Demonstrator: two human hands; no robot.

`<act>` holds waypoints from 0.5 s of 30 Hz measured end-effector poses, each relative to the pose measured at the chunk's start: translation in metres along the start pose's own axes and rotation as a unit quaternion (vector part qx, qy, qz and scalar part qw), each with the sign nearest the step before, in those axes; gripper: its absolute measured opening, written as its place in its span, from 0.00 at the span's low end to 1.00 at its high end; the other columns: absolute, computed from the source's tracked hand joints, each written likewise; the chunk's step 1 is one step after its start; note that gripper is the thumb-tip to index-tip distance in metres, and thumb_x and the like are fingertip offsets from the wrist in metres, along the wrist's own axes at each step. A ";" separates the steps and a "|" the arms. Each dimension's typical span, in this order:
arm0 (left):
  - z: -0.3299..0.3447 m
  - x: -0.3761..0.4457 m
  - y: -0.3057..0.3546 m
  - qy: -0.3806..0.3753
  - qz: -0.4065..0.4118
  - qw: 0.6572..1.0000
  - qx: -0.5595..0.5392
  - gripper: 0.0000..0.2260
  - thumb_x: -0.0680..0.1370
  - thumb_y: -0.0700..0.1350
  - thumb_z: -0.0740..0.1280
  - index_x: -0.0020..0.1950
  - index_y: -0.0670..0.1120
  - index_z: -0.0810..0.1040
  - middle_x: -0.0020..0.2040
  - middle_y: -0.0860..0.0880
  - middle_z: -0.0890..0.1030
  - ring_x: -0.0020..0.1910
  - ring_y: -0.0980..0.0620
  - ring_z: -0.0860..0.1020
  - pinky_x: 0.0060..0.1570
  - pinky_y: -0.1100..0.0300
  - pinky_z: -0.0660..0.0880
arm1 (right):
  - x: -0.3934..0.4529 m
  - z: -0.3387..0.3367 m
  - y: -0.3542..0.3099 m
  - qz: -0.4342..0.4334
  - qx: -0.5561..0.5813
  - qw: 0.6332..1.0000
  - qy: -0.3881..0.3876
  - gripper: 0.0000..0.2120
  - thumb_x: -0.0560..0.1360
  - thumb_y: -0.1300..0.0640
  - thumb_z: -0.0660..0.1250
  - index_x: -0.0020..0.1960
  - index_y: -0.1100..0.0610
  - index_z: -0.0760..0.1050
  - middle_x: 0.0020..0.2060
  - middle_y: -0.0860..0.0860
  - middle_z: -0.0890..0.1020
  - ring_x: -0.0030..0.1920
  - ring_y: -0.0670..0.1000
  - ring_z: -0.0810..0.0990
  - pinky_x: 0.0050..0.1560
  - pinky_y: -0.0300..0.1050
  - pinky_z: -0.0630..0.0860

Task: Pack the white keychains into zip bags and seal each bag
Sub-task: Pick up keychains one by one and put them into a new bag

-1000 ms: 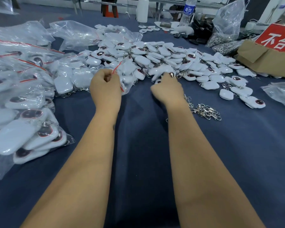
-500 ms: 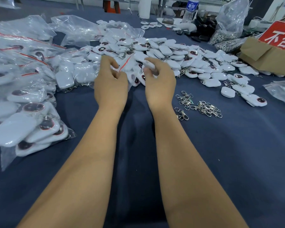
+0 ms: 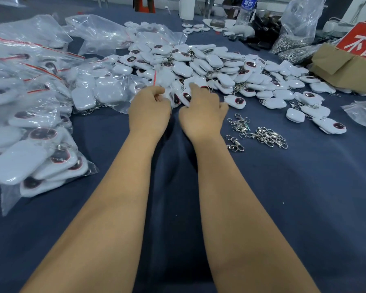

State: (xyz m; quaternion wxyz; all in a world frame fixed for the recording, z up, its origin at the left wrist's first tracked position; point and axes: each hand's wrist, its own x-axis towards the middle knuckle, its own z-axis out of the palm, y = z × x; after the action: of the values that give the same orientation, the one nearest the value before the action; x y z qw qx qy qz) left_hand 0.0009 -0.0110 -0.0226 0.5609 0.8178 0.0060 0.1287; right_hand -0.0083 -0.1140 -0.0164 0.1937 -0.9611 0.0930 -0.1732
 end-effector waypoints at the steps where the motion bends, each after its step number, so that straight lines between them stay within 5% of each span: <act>1: 0.000 0.000 -0.001 0.007 0.016 1.000 0.022 0.13 0.76 0.38 0.61 0.52 0.54 0.79 0.51 0.46 0.82 0.48 0.49 0.79 0.50 0.58 0.75 | -0.001 0.002 0.000 -0.007 -0.023 1.000 -0.012 0.21 0.77 0.56 0.60 0.70 0.51 0.67 0.64 0.50 0.75 0.67 0.55 0.69 0.67 0.56 0.59; 3: -0.001 0.001 -0.002 0.034 0.033 0.997 0.066 0.13 0.75 0.37 0.61 0.41 0.57 0.72 0.51 0.45 0.79 0.45 0.50 0.74 0.38 0.62 0.68 | 0.001 0.006 0.005 0.000 -0.063 0.998 0.010 0.14 0.79 0.52 0.61 0.63 0.52 0.72 0.61 0.50 0.76 0.64 0.54 0.70 0.67 0.56 0.60; 7: -0.005 0.005 -0.006 0.071 0.000 0.994 0.080 0.19 0.75 0.38 0.64 0.66 0.47 0.76 0.56 0.49 0.77 0.47 0.53 0.72 0.44 0.64 0.65 | 0.003 0.005 0.008 0.019 -0.051 0.996 0.068 0.10 0.81 0.52 0.57 0.56 0.52 0.76 0.55 0.49 0.78 0.60 0.54 0.71 0.63 0.53 0.59; 9: -0.007 0.004 -0.004 0.081 0.001 0.995 0.057 0.20 0.74 0.39 0.65 0.65 0.49 0.77 0.51 0.52 0.78 0.46 0.54 0.74 0.44 0.64 0.67 | 0.005 0.001 0.005 0.022 0.002 0.995 0.096 0.12 0.83 0.52 0.54 0.48 0.54 0.74 0.49 0.51 0.78 0.55 0.55 0.73 0.59 0.52 0.64; 11: -0.008 0.002 -0.001 0.070 0.007 0.997 0.019 0.17 0.73 0.38 0.65 0.59 0.51 0.81 0.47 0.54 0.79 0.45 0.53 0.77 0.44 0.61 0.72 | 0.005 -0.003 -0.001 0.028 0.175 0.979 0.099 0.13 0.83 0.52 0.54 0.42 0.55 0.69 0.41 0.51 0.75 0.46 0.54 0.72 0.53 0.53 0.70; 15: -0.008 0.000 -0.001 0.029 0.017 0.999 -0.007 0.14 0.72 0.37 0.64 0.45 0.56 0.81 0.38 0.57 0.79 0.36 0.58 0.76 0.41 0.62 0.74 | -0.002 -0.005 -0.017 0.100 0.501 0.858 0.056 0.14 0.83 0.52 0.57 0.40 0.56 0.68 0.32 0.51 0.71 0.32 0.49 0.73 0.36 0.42 0.71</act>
State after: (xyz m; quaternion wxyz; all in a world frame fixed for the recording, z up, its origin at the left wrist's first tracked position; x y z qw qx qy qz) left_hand -0.0004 -0.0031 -0.0203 0.5639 0.8099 0.0075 0.1616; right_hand -0.0101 -0.0999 -0.0057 0.6596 -0.7088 0.1001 -0.2294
